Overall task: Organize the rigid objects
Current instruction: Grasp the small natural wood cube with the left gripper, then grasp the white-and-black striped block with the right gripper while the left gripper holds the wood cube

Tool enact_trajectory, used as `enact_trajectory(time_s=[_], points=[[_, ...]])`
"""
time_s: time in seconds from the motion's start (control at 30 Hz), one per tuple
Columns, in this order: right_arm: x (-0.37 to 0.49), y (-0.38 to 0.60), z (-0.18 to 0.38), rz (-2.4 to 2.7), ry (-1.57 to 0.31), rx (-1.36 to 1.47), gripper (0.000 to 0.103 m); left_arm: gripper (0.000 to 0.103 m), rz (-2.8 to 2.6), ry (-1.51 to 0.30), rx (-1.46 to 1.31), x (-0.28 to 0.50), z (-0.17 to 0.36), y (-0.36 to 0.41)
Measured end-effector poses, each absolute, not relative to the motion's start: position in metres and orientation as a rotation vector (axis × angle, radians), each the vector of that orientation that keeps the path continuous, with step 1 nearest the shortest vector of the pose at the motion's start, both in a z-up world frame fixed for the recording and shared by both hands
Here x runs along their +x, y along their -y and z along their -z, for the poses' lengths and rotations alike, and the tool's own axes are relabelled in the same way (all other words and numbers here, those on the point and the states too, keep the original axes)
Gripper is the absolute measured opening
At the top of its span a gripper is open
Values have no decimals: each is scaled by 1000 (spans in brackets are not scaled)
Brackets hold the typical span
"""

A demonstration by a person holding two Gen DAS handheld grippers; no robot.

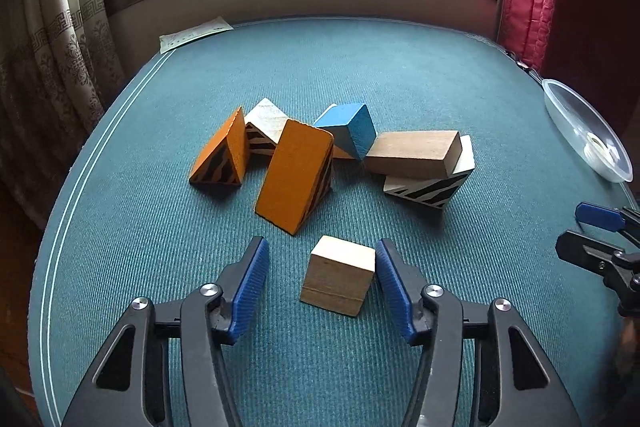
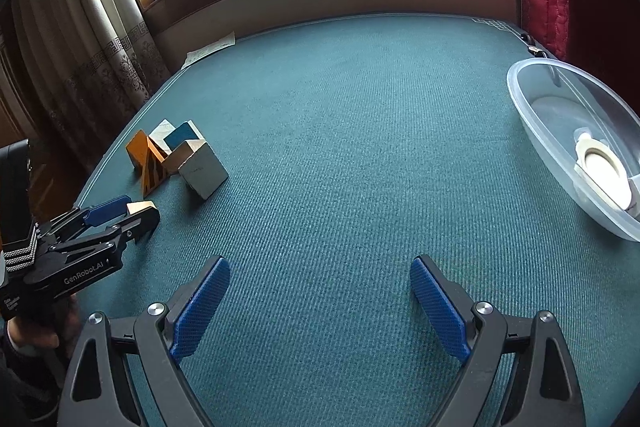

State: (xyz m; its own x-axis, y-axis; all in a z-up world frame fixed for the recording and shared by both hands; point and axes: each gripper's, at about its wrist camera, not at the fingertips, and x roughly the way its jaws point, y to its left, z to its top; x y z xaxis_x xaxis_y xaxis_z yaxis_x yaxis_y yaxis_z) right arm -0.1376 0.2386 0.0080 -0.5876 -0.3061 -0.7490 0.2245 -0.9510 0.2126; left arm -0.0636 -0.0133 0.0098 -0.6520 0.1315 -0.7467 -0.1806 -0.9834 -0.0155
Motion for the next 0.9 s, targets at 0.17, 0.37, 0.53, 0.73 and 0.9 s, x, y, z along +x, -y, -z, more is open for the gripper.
enact_trajectory(time_s=[0.17, 0.37, 0.53, 0.73, 0.9], points=[[-141, -231, -7, 2542, 113, 1239, 94, 42, -2691, -75, -1202, -62, -11, 13], [-146, -220, -8, 2522, 88, 1233, 94, 35, -2681, -22, -1195, -59, -11, 17], [-154, -207, -9, 2493, 64, 1215, 94, 35, -2685, -7, -1191, -54, -12, 18], [-166, -187, -9, 2457, 12, 1179, 94, 35, -2694, 18, -1193, -51, -11, 22], [-178, -170, -11, 2440, -38, 1143, 88, 35, -2700, 42, -1193, -50, -11, 25]])
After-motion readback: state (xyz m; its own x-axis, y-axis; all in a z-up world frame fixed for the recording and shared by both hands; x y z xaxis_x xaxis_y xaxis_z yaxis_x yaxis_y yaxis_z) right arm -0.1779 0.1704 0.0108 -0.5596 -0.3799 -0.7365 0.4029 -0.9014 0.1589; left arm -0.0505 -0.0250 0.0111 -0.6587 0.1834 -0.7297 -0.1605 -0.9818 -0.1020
